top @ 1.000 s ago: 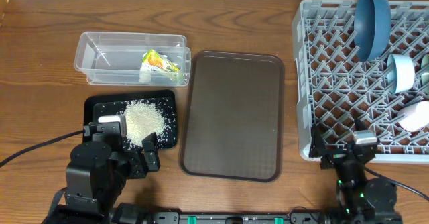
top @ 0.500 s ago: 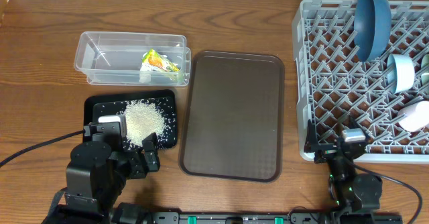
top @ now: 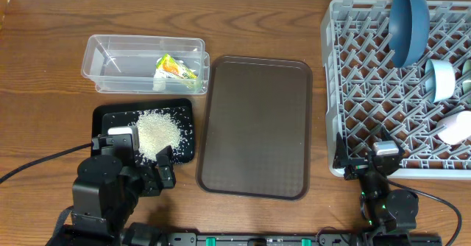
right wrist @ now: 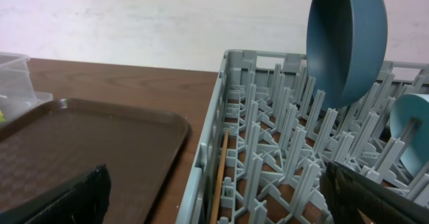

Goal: Sort waste into correct bins and load items into the dishwasher rack

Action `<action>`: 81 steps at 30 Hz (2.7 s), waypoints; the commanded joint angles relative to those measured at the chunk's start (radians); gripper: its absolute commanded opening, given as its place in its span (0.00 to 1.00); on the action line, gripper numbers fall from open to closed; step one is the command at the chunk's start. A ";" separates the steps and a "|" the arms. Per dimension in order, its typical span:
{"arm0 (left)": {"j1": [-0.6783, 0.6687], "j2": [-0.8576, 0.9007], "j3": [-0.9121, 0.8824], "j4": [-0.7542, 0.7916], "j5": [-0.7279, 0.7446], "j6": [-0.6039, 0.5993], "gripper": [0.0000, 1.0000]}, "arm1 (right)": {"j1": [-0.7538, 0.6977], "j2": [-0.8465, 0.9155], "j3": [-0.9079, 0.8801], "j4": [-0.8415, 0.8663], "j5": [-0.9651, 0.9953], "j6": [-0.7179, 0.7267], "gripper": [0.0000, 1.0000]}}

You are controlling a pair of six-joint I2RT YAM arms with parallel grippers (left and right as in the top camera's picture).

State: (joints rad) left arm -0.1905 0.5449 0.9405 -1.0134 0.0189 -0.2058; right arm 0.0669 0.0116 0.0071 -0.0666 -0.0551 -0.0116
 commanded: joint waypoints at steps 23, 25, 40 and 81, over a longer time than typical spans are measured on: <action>0.004 -0.003 -0.003 0.001 -0.012 0.002 1.00 | 0.014 -0.007 -0.002 -0.005 0.005 -0.012 0.99; 0.004 -0.003 -0.003 0.000 -0.012 0.002 1.00 | 0.014 -0.007 -0.002 -0.005 0.005 -0.012 0.99; 0.076 -0.269 -0.344 0.241 -0.013 0.037 1.00 | 0.014 -0.007 -0.002 -0.005 0.005 -0.012 0.99; 0.089 -0.541 -0.937 0.943 -0.005 0.116 1.00 | 0.014 -0.007 -0.002 -0.005 0.005 -0.012 0.99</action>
State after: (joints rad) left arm -0.1062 0.0101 0.0154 -0.0227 0.0269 -0.1032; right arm 0.0669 0.0116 0.0071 -0.0669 -0.0525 -0.0116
